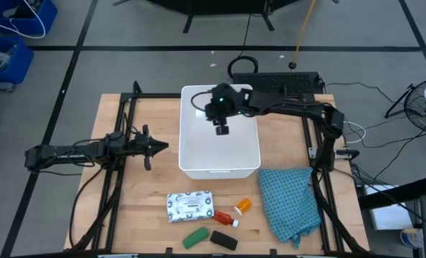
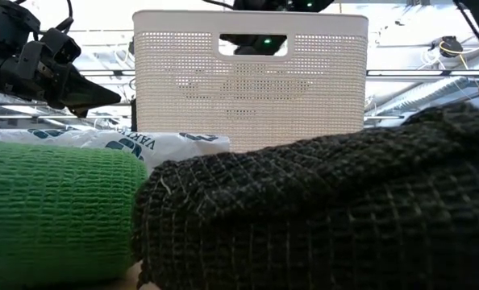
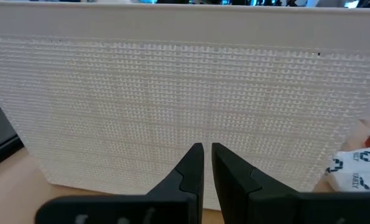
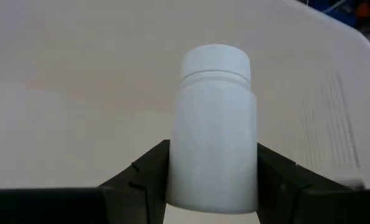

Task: Pick & place medical supplies in basket/bin
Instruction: Put the white medicine bottle into the white bin

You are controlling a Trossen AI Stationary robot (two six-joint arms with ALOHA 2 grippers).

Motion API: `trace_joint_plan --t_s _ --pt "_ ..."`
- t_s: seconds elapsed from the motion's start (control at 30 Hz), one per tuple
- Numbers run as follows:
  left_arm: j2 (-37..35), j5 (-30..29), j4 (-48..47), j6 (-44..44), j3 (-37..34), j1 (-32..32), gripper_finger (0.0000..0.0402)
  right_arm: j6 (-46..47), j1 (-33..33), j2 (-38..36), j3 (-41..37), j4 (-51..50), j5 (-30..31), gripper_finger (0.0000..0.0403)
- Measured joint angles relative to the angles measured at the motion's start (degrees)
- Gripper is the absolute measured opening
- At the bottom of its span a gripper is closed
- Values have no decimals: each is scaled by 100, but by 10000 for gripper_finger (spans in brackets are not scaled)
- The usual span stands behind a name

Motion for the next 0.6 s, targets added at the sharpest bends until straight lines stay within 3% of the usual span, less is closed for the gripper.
trace_joint_plan --t_s 0.6 --pt "-2 13 -37 -49 0 2 37 -167 126 1735 269 -632 1 166"
